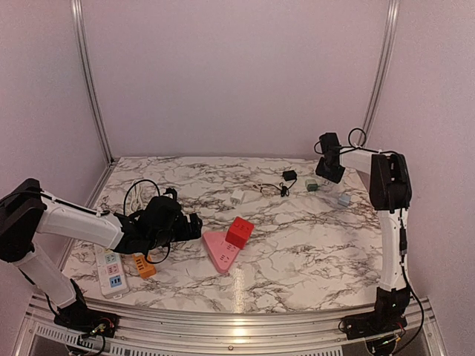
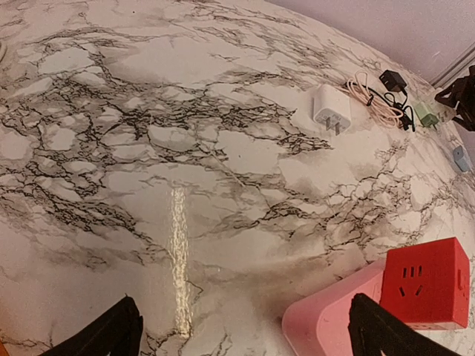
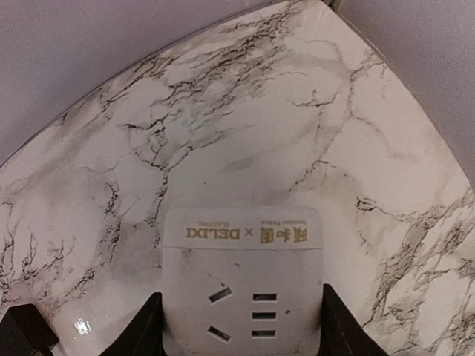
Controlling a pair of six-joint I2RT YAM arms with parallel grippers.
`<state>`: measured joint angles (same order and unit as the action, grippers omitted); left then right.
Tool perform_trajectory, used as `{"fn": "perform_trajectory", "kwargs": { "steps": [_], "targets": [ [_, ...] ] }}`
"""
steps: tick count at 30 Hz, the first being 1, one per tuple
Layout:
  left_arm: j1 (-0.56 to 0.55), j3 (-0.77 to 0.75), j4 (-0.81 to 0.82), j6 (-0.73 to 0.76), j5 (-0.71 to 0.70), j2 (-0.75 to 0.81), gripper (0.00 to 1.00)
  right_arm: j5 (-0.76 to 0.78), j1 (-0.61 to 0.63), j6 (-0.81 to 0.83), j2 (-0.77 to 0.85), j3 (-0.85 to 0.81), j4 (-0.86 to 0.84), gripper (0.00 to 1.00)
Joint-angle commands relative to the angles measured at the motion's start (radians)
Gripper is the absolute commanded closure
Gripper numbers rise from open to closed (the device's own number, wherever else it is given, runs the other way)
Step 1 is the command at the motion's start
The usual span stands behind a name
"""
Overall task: Insert the plug
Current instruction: Pick up the plug from the corner of the board, then place the plug at the center of the board.
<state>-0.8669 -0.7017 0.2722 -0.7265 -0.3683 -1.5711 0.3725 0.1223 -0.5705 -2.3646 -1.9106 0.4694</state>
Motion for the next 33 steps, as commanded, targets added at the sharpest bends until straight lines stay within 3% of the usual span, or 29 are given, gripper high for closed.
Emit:
{"fn": "perform_trajectory", "kwargs": {
  "steps": [1, 13, 22, 33],
  "targets": [
    [-0.005, 0.000, 0.013, -0.005, -0.017, 0.015, 0.01, 0.011, -0.009, 0.011, 0.037, 0.010, -0.025, 0.60],
    [-0.020, -0.015, 0.016, 0.023, -0.038, 0.021, 0.01, -0.029, 0.023, 0.056, 0.265, 0.184, -0.116, 0.60],
    [-0.031, -0.022, 0.020, 0.030, -0.050, 0.013, 0.01, -0.028, 0.120, 0.045, 0.581, 0.541, -0.229, 0.60],
    [-0.041, -0.029, 0.032, 0.032, -0.051, 0.004, 0.01, 0.042, 0.326, -0.002, 0.828, 0.843, -0.242, 0.58]
  ]
}}
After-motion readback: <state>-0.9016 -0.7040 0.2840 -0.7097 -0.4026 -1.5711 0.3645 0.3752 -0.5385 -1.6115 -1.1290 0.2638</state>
